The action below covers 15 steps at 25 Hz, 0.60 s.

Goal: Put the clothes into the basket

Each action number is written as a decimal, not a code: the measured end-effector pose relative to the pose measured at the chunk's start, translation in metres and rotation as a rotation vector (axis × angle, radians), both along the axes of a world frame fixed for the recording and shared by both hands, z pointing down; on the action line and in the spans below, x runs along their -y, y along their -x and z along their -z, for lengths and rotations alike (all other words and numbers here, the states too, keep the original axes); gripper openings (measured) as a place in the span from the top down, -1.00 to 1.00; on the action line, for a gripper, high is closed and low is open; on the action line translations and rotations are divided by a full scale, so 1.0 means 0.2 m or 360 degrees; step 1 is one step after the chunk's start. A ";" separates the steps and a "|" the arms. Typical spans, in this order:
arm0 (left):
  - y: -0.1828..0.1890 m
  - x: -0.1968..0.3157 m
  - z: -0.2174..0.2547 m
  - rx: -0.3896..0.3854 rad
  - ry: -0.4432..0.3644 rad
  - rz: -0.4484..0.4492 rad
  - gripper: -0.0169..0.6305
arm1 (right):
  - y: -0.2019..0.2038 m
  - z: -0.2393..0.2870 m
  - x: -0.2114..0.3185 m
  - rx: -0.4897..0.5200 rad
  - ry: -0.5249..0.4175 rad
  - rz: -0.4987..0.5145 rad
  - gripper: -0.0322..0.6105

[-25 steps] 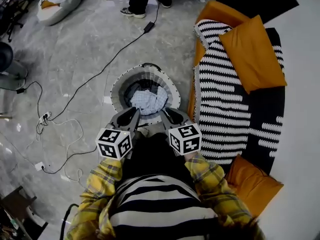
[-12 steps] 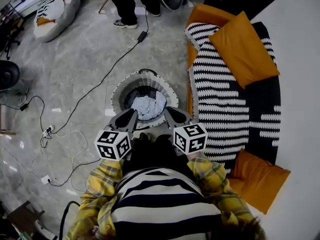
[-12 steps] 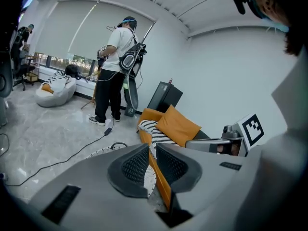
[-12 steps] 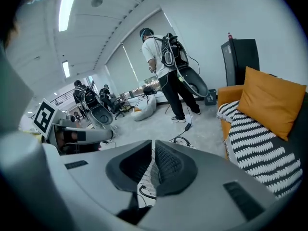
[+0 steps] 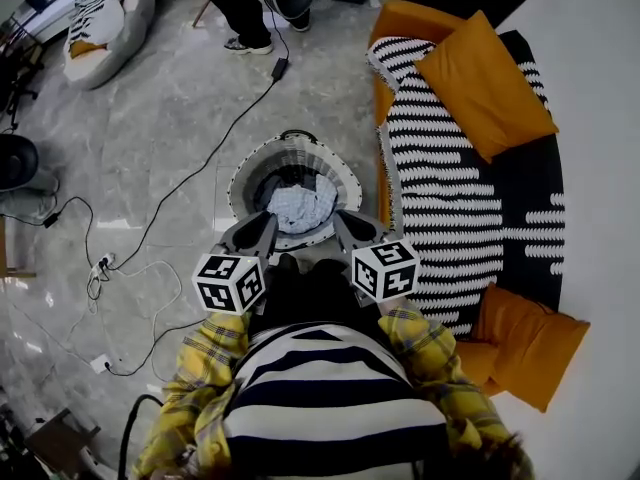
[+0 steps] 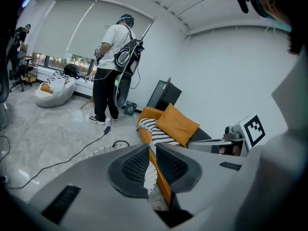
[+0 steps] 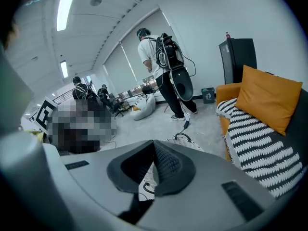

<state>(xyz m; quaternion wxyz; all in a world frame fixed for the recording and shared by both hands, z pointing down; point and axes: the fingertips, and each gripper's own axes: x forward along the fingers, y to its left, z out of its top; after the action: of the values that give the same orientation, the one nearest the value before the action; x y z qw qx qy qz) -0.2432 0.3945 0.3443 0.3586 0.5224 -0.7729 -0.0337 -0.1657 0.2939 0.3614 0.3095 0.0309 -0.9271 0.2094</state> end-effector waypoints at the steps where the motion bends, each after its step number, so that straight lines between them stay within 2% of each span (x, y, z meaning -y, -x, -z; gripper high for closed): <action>1: 0.00 -0.01 0.00 -0.0002 0.0005 -0.0001 0.77 | 0.00 0.00 -0.01 -0.0002 0.0008 -0.0004 0.82; 15: -0.01 -0.05 -0.06 -0.0049 0.0053 -0.0064 0.77 | -0.06 -0.06 -0.03 -0.0063 0.0059 -0.0116 0.82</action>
<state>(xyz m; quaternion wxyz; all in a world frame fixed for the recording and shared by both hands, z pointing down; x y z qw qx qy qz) -0.2413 0.4055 0.3563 0.3796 0.5313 -0.7571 -0.0217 -0.1547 0.3004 0.3734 0.3204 0.0630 -0.9150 0.2369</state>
